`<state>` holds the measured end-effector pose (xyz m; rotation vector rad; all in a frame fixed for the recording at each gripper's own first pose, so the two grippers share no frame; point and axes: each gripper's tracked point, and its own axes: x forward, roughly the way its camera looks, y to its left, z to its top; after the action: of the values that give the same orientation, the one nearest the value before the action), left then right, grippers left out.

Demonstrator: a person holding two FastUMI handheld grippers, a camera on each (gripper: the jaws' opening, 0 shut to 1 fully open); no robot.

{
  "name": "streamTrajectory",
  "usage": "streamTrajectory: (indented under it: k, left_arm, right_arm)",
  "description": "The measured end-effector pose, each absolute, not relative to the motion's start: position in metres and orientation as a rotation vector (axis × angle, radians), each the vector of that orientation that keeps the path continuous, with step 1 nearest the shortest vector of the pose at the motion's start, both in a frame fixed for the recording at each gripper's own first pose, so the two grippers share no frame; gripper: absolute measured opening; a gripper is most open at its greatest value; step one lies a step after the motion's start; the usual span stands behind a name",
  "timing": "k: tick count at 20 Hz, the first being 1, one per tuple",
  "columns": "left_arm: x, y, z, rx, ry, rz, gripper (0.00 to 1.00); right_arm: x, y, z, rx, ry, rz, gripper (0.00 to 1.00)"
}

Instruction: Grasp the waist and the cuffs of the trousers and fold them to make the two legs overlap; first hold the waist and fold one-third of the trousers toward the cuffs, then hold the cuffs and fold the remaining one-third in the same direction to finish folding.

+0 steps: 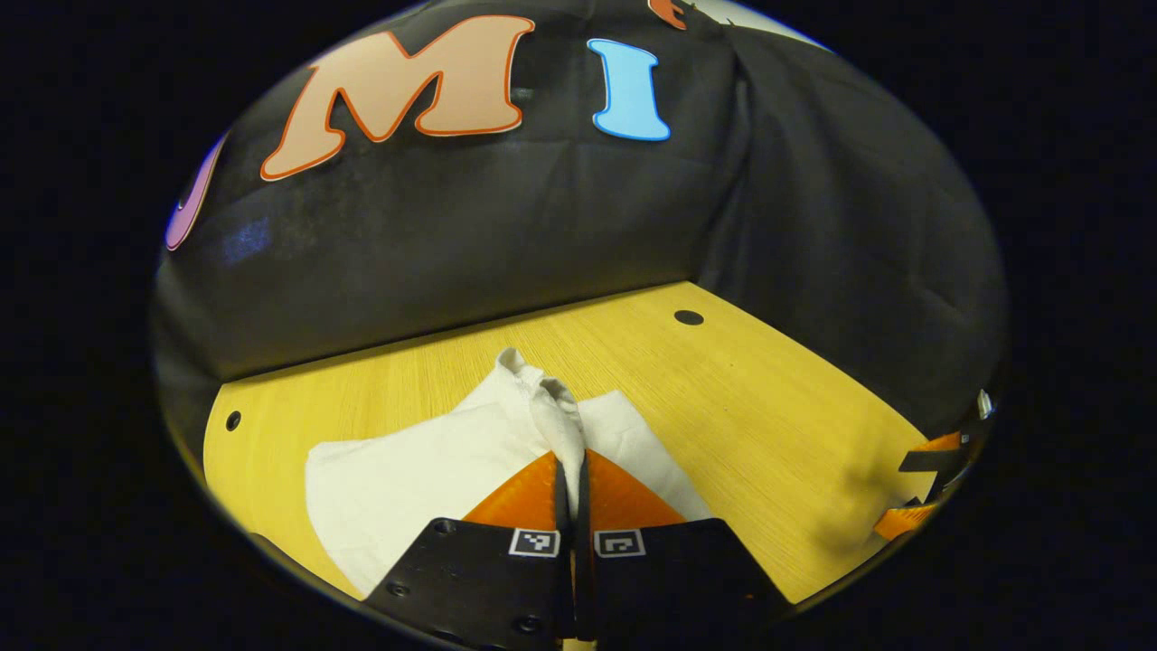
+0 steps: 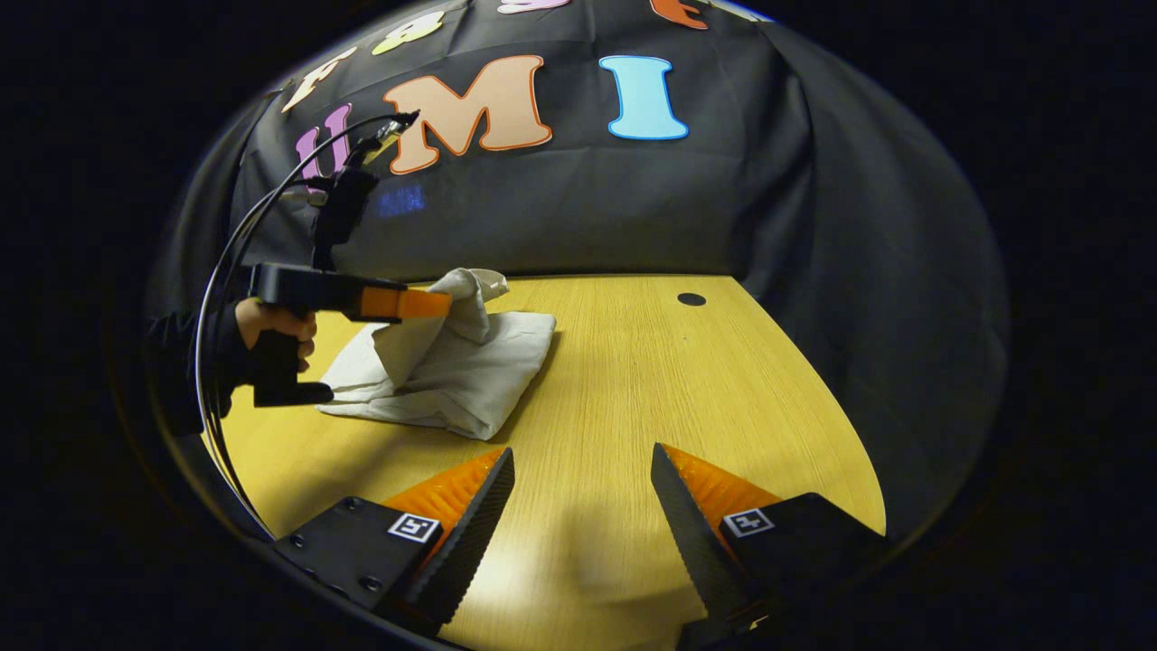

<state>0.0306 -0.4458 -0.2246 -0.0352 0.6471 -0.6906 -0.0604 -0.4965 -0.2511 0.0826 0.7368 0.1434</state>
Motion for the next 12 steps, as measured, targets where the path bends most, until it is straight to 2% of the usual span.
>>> streamTrajectory:
  k: [2, 4, 7, 12]
  left_arm:
    - [0.018, -0.452, -0.221, -0.078, 0.647, -0.717, 0.06]
    - [0.013, -0.449, -0.207, -0.127, 0.614, -0.729, 0.42]
    - [0.014, -0.416, -0.177, -0.132, 0.529, -0.669, 0.94]
    - [0.017, -0.332, -0.120, -0.102, 0.376, -0.535, 0.95]
  right_arm:
    - [-0.058, -0.495, -0.245, 0.082, 0.721, 0.152, 0.98]
    - [-0.051, -0.491, -0.235, 0.079, 0.693, 0.160, 0.98]
    - [-0.027, -0.480, -0.212, 0.080, 0.628, 0.162, 0.98]
    - [0.008, -0.448, -0.156, 0.153, 0.482, 0.142, 0.97]
